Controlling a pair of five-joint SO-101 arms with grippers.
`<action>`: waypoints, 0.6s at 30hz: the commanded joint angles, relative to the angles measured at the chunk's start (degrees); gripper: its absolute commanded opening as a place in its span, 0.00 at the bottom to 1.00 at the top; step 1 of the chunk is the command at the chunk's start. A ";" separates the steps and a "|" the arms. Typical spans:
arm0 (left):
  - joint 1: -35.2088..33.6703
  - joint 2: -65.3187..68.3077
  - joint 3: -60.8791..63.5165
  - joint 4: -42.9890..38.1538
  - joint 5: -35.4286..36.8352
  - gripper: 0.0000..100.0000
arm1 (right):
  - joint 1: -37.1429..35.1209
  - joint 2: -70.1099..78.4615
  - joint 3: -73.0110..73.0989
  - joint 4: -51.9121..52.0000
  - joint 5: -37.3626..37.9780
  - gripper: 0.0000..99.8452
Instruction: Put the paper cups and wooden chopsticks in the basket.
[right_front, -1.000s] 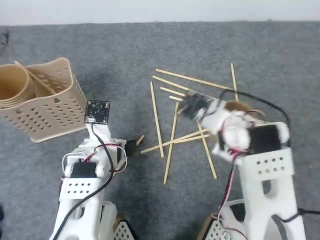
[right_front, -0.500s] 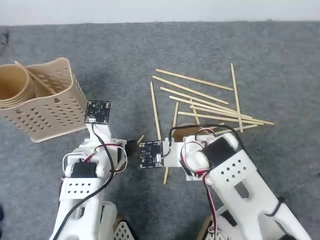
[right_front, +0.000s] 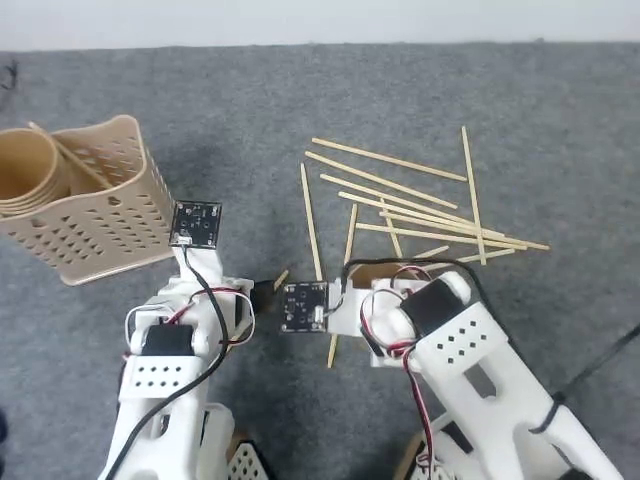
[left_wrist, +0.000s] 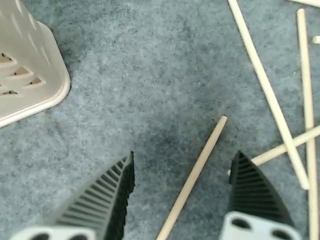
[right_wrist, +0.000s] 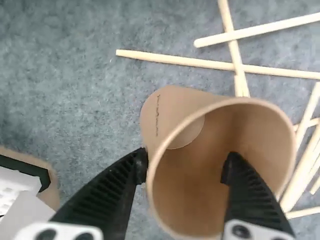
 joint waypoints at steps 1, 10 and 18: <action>0.35 -0.35 -0.75 -1.14 0.00 0.29 | -0.40 -1.19 -10.20 4.35 -1.05 0.27; 0.00 -0.35 -0.84 -1.14 0.00 0.29 | -0.04 -1.19 -39.12 19.12 -4.84 0.27; 7.30 -0.35 -18.24 11.43 0.00 0.29 | 20.97 -1.10 -45.63 18.59 -10.20 0.27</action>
